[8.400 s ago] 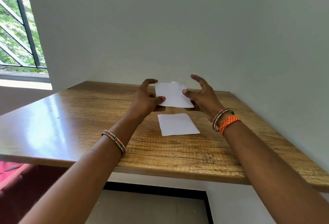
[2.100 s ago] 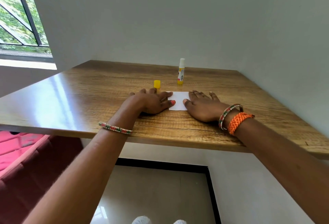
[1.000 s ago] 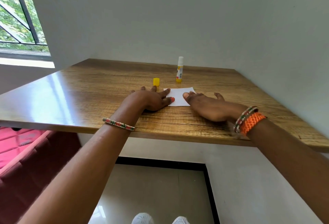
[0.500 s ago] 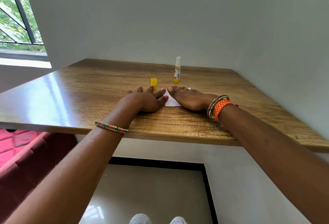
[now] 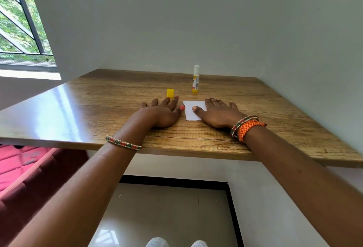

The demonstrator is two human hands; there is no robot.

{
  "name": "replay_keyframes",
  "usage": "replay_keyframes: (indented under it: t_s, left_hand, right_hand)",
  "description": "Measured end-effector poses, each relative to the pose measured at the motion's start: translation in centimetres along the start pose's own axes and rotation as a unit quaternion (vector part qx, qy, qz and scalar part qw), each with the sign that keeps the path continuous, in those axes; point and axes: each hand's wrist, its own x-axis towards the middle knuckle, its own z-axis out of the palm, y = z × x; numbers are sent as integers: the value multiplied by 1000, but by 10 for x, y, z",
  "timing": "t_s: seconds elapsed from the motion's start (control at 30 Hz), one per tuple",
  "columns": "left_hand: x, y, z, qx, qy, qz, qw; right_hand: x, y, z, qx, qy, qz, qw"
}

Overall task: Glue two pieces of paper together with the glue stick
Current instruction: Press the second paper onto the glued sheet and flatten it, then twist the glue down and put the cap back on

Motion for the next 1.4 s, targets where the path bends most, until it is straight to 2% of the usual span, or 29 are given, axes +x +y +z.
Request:
replay_keyframes:
  t_s: [0.2, 0.33, 0.43, 0.5, 0.57, 0.67, 0.73, 0.8, 0.87, 0.93, 1.0, 1.17, 1.33, 1.4]
  left_hand:
    - [3, -3, -1, 11, -12, 21, 1000]
    - [11, 1, -9, 33, -31, 29, 999]
    - [16, 12, -26, 55, -16, 24, 998]
    - [23, 17, -39, 27, 38, 29, 999]
    - [32, 18, -50, -73, 102, 37, 991]
    - [51, 19, -66, -200, 230, 51, 951]
    - [65, 17, -75, -259, 263, 61, 927]
    - [79, 14, -79, -308, 241, 68, 918]
    - [91, 10, -74, -339, 247, 75, 905]
    - [101, 6, -62, -324, 300, 79, 894]
    - [105, 4, -51, -280, 320, 95, 900]
    - [104, 10, -42, -256, 289, 121, 915]
    - [103, 18, -39, -297, 278, 106, 908]
    - [106, 21, -39, -325, 273, 109, 899]
  right_hand:
    - [4, 50, -16, 16, -20, 103, 994]
    - [21, 77, -28, 25, 40, 155, 987]
    - [41, 85, -32, 32, 73, 183, 980]
    - [56, 87, -34, 45, 89, 204, 974]
    - [70, 88, -35, 75, 102, 221, 967]
    - [86, 89, -36, 115, 103, 233, 960]
    - [91, 90, -34, 120, 110, 219, 962]
    - [93, 92, -34, 145, 172, 197, 954]
    - [92, 92, -38, 215, 269, 178, 922]
    - [93, 83, -41, 282, 319, 131, 895]
    - [97, 65, -41, 325, 305, 69, 893]
    - [113, 19, -27, 374, 204, -29, 904]
    - [120, 3, -22, 371, 219, -45, 901]
    - [119, 2, -25, 416, 217, -68, 880]
